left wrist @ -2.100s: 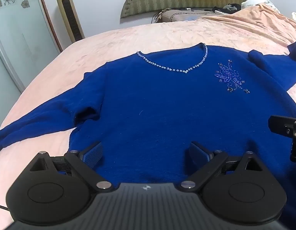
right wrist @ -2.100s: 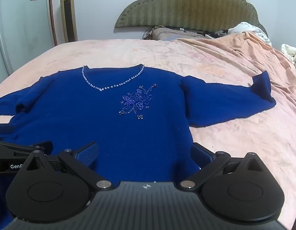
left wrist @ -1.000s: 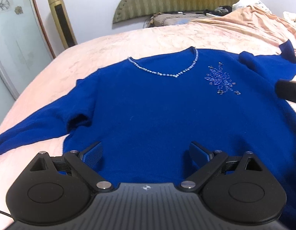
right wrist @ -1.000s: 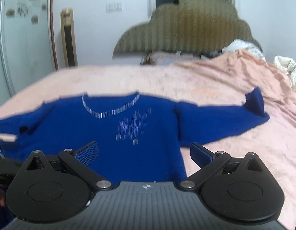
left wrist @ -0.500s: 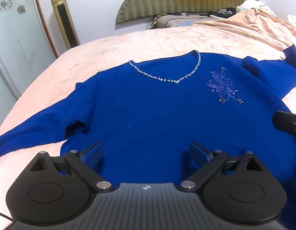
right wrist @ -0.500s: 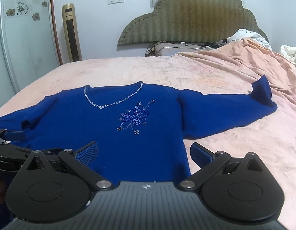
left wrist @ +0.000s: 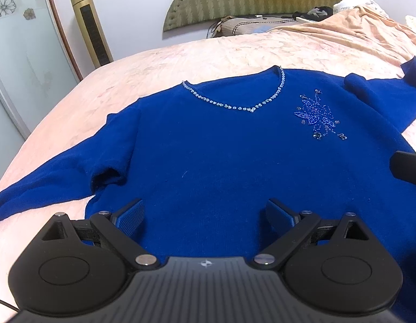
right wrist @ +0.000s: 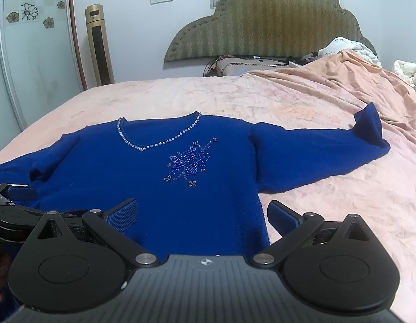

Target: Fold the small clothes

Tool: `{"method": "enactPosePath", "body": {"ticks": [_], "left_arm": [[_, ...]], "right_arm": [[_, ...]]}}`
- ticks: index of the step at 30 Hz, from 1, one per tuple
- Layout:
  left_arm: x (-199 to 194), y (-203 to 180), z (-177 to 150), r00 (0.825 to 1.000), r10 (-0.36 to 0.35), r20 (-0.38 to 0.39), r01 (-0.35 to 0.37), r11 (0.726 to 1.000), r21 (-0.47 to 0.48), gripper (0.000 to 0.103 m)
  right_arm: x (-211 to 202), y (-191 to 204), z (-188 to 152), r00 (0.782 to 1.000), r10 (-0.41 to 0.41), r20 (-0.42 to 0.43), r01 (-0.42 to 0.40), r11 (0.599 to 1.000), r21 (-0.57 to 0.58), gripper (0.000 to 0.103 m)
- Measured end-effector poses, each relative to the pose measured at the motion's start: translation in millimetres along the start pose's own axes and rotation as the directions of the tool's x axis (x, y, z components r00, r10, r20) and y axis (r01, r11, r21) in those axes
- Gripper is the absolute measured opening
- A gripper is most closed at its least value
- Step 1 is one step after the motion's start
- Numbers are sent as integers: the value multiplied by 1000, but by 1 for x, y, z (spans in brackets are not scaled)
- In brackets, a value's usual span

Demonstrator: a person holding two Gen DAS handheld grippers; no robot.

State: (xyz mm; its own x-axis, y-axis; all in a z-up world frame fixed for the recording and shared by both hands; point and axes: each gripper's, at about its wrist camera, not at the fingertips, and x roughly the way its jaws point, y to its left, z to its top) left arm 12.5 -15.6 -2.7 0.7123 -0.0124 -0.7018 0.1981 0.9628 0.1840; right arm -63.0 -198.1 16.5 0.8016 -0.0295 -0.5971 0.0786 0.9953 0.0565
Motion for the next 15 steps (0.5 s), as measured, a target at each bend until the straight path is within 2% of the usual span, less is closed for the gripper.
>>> {"method": "enactPosePath", "body": {"ticks": [7, 12, 15], "left_arm": [[0, 3, 2, 995, -99, 17, 99, 995, -28, 97], [2, -8, 4, 998, -50, 47, 50, 999, 5, 97], [4, -7, 7, 997, -68, 40, 69, 997, -20, 97]], "right_arm": [[2, -5, 1, 1000, -17, -2, 17, 1000, 10, 103], [5, -12, 1, 1000, -17, -9, 17, 999, 29, 103], [4, -12, 0, 1000, 0, -8, 0, 1000, 30, 103]]}}
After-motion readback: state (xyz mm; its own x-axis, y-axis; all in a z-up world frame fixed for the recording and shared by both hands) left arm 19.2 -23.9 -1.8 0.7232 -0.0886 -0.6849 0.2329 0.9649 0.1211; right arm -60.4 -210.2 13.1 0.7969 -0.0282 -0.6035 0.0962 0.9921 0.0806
